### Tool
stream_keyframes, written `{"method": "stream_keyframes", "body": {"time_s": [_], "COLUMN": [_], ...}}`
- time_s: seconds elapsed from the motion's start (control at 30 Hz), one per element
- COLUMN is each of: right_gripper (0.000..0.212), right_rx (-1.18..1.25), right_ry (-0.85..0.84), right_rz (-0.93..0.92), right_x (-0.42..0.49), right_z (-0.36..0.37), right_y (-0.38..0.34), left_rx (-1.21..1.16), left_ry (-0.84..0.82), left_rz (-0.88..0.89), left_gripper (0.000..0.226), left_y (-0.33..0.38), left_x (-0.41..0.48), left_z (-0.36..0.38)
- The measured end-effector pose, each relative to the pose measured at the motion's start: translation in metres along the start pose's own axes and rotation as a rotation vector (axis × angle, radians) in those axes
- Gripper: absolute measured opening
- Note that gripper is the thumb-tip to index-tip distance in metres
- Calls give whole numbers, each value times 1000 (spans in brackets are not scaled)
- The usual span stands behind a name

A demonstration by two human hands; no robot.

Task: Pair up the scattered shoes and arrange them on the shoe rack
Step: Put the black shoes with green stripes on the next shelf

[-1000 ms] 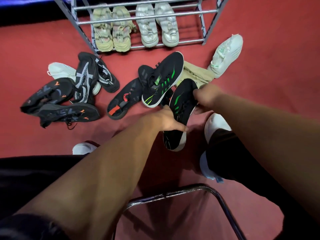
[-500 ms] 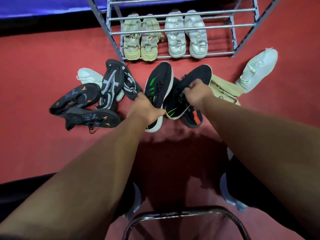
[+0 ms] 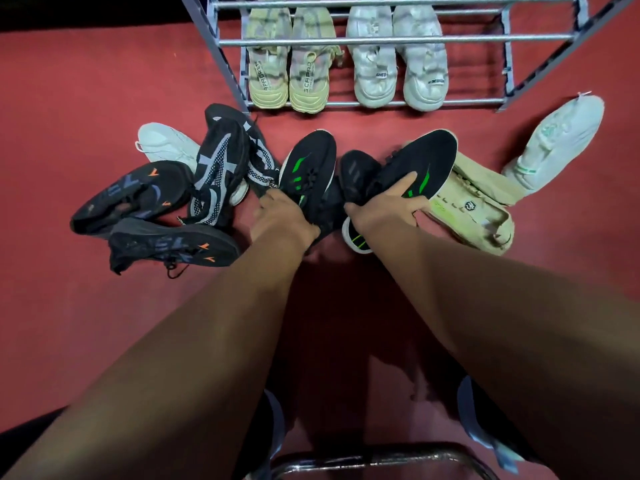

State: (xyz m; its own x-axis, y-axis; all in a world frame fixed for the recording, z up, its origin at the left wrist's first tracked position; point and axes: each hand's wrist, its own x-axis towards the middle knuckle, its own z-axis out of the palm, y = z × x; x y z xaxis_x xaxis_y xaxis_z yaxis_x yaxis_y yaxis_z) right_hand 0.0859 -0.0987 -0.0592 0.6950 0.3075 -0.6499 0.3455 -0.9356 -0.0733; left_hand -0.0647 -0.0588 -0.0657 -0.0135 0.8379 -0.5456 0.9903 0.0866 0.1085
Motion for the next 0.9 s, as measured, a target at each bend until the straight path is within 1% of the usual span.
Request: {"method": "stream_keyframes", "body": {"time_s": [0.07,0.13,0.17,0.27,0.3,0.37,0.43,0.53,0.6,0.7,0.77,0.9], "right_gripper": [132,128,127,127,127,126,123,116,107,90,83,82], "right_rx": [-3,20,45,97,97,93,100,127,133,168,188,170], "right_ry": [40,67,62,45,41,34,40,115,170,185,171,225], "right_rz": [-19,-30,-34,-47,-55,-75,-86,-89,-94,-128,-198,-346], "right_x": [-3,-5,-5,-7,-8,-13,-22,-42,-57,-79,-97,-134], "right_z": [9,13,12,4,0,-10,-21,-43,-62,-96,-119,-160], "right_y": [2,4,5,17,22,33,43,50,50,48,44,31], "left_rx": [47,65,56,29,17,-6,15,53,48,2,-6,-20], "left_ry": [-4,29,50,80,79,92,122,126,134,167,199,270], "left_rz": [-13,-15,-16,-14,-17,-11,0,-3,-3,15,57,121], "left_gripper": [130,134,129,101,95,91,93,99,98,84,73,56], "left_y": [-3,-7,-8,-9,-9,-9,-7,-2,-1,2,5,10], "left_x": [-3,-5,-5,-8,-10,-15,-22,-39,-55,-84,-104,-138], "left_z": [11,17,18,13,9,-2,-15,-45,-68,-103,-128,-183]}}
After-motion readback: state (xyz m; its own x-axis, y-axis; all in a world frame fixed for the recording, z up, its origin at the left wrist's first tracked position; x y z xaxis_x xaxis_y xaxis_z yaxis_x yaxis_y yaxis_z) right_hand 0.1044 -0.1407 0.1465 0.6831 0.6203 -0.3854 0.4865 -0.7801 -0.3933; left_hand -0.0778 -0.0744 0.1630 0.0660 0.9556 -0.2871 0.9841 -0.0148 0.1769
